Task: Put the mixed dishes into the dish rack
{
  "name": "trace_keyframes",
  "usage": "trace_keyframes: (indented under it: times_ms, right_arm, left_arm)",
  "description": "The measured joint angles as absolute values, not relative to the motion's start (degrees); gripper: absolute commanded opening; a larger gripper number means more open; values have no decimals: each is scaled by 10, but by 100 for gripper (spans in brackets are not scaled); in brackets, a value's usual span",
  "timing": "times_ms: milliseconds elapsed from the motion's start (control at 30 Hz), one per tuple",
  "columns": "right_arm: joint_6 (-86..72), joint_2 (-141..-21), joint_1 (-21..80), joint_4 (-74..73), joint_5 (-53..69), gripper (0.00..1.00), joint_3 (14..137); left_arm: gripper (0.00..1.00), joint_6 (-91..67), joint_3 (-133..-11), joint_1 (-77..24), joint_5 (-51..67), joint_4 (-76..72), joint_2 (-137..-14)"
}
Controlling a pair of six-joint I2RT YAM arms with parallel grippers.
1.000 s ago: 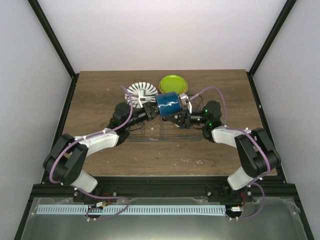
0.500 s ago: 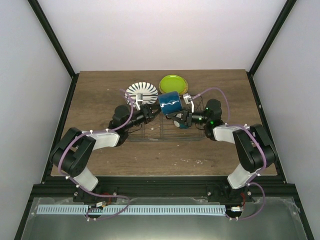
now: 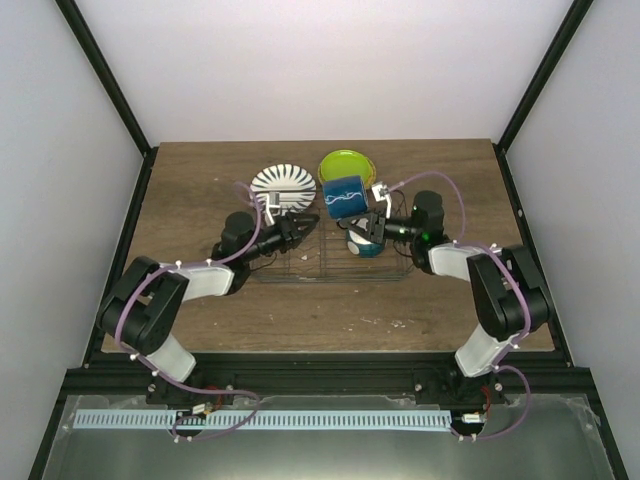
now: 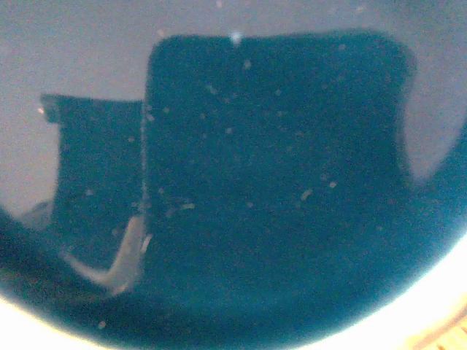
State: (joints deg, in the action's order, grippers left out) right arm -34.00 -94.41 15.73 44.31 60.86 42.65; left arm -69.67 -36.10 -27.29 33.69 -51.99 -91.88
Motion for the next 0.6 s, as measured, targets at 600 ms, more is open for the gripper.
trace_keyframes:
  times_ms: [600]
  right_arm:
    - [-115,-900,154,-149,440,1,645]
  left_arm:
    - [72,-342,-517,-253,129,96,-668]
